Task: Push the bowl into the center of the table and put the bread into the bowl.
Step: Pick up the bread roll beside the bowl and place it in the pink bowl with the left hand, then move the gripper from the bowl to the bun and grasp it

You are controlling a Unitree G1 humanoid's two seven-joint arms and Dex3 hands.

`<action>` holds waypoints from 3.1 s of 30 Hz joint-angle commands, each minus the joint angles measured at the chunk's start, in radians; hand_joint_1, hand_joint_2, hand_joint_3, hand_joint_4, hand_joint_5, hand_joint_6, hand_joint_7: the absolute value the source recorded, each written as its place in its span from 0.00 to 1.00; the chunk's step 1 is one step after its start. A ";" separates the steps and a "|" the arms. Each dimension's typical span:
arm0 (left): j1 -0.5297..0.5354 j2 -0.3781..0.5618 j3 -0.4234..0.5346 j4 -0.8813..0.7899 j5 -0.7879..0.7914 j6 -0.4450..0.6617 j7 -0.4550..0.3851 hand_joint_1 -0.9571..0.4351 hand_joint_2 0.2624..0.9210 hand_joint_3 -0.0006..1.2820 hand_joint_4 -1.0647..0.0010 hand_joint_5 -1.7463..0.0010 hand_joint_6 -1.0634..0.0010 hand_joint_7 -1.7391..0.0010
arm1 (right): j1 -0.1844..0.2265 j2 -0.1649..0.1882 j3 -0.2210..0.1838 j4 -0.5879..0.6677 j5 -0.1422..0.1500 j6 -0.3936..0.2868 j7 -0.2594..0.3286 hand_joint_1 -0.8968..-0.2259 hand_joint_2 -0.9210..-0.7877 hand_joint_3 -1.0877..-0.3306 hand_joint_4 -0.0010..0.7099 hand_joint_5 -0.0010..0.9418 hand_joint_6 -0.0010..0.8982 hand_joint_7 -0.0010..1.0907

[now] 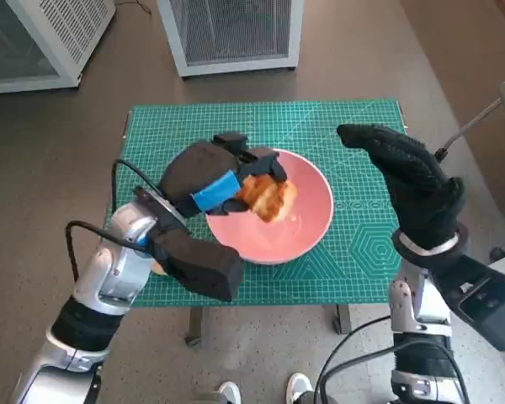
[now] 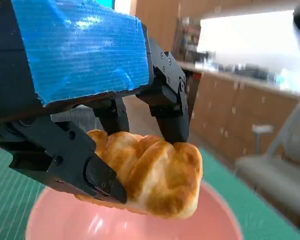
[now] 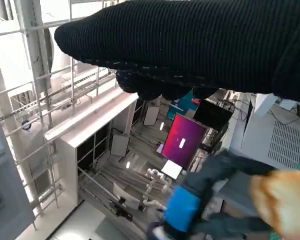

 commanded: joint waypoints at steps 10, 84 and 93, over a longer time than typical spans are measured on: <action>0.001 -0.024 0.005 0.009 -0.021 0.053 -0.091 0.68 0.89 0.09 0.61 0.78 0.65 0.66 | 0.034 -0.003 0.003 -0.022 -0.018 0.021 -0.015 0.60 0.00 0.70 0.44 0.00 0.00 0.55; 0.481 0.284 0.306 -0.560 -0.141 0.368 -0.374 0.59 0.75 0.00 0.89 1.00 0.73 0.98 | 0.047 0.003 0.009 -0.056 0.018 0.076 -0.003 0.60 0.00 0.69 0.44 0.00 0.00 0.56; 0.444 0.250 0.223 -0.407 -0.113 0.349 -0.335 0.59 0.75 0.00 0.88 1.00 0.72 0.99 | 0.050 -0.004 0.007 -0.063 0.021 0.084 0.001 0.60 0.00 0.69 0.44 0.00 0.00 0.56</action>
